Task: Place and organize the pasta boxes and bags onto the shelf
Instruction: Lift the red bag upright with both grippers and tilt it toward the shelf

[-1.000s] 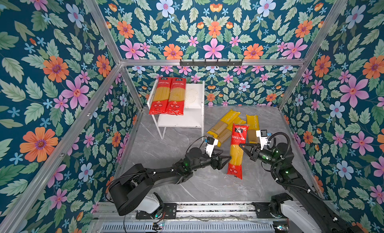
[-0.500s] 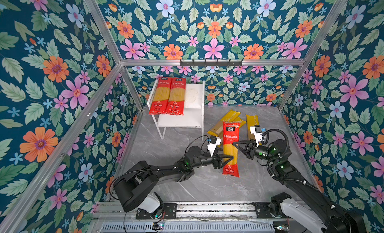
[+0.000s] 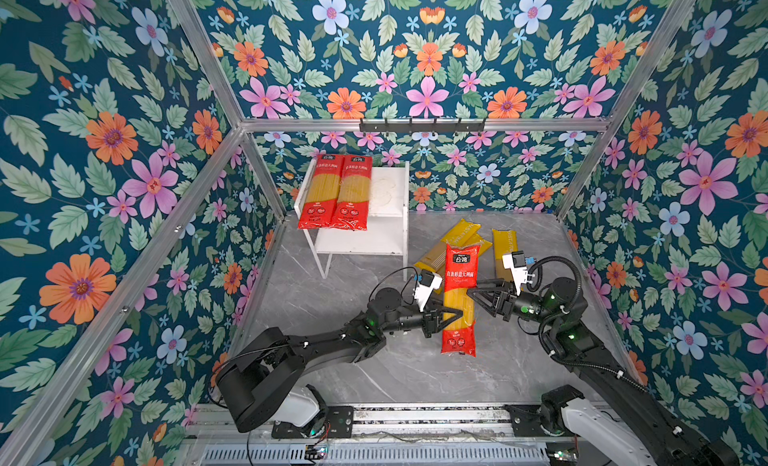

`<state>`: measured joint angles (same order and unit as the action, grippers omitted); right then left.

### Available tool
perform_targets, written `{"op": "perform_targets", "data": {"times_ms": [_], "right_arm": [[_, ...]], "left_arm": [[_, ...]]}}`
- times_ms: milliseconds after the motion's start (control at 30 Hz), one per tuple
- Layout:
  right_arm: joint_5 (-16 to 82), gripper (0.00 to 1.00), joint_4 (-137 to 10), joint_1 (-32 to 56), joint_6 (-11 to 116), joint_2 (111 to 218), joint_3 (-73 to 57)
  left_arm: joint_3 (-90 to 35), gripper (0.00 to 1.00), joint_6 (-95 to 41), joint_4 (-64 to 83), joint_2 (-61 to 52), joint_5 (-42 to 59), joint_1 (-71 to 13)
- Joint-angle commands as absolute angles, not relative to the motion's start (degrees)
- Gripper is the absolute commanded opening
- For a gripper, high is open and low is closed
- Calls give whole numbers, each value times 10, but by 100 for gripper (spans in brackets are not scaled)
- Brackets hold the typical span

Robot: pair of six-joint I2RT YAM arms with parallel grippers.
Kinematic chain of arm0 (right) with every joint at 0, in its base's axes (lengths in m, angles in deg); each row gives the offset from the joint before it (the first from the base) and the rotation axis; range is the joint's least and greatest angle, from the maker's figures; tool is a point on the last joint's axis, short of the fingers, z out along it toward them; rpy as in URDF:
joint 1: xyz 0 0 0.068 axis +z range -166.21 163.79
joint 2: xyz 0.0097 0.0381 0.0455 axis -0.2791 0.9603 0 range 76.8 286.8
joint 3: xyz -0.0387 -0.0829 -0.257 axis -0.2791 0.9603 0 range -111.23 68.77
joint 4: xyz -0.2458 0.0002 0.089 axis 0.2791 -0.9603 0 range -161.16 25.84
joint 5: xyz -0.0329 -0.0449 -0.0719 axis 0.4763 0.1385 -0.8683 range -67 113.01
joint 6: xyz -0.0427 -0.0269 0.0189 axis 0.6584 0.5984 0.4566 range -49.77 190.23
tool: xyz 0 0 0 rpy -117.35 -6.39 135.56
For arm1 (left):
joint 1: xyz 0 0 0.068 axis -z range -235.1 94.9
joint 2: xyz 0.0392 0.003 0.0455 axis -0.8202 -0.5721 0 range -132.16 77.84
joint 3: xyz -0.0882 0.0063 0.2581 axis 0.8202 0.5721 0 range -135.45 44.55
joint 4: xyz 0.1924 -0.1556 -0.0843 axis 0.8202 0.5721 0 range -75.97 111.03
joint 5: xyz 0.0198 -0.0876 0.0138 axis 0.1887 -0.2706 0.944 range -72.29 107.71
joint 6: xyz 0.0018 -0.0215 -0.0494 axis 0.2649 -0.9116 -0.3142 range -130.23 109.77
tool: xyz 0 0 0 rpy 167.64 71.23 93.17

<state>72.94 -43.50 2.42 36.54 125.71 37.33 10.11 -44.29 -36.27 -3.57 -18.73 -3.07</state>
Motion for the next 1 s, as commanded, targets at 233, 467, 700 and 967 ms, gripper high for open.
{"op": "perform_targets", "data": {"times_ms": [233,467,700,967], "right_arm": [[817,60,-473,31,408,1335,338],[717,62,-604,-3,458,1303,328],[794,72,-533,-21,411,1330,345],[841,62,-425,22,394,1358,348]], "left_arm": [[62,18,-442,-406,-45,-243,-30],[68,16,-422,-349,-24,-224,-41],[47,14,-433,-319,-26,-235,-51],[17,15,-450,-306,-58,-268,-51]]}}
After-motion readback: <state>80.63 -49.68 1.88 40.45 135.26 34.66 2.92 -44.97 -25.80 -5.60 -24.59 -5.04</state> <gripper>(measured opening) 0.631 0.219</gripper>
